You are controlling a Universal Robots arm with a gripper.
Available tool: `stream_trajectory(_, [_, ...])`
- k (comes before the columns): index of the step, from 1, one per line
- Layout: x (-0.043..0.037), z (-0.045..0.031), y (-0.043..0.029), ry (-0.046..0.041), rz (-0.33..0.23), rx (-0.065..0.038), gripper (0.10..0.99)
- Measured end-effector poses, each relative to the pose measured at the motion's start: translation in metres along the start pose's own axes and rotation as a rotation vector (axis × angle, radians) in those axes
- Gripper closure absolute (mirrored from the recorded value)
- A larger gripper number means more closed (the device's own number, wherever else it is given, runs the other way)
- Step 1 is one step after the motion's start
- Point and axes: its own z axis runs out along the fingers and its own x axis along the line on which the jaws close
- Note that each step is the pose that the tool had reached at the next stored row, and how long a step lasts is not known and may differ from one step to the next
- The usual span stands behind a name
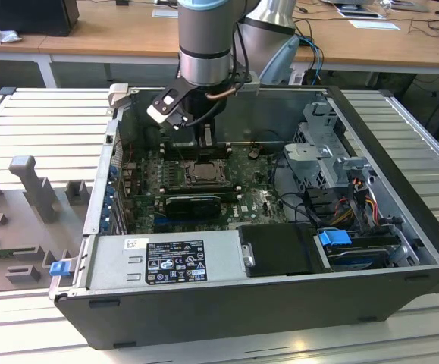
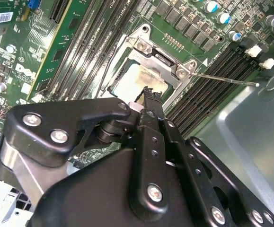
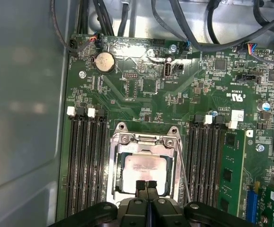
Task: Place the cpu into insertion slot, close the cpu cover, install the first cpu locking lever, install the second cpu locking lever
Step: 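Install the first cpu locking lever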
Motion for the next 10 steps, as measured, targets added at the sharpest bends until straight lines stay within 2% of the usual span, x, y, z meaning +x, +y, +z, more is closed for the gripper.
stream_trajectory(10, [0.0,-0.0048,0.0001,-0.0002,0.0,0.0,0.98])
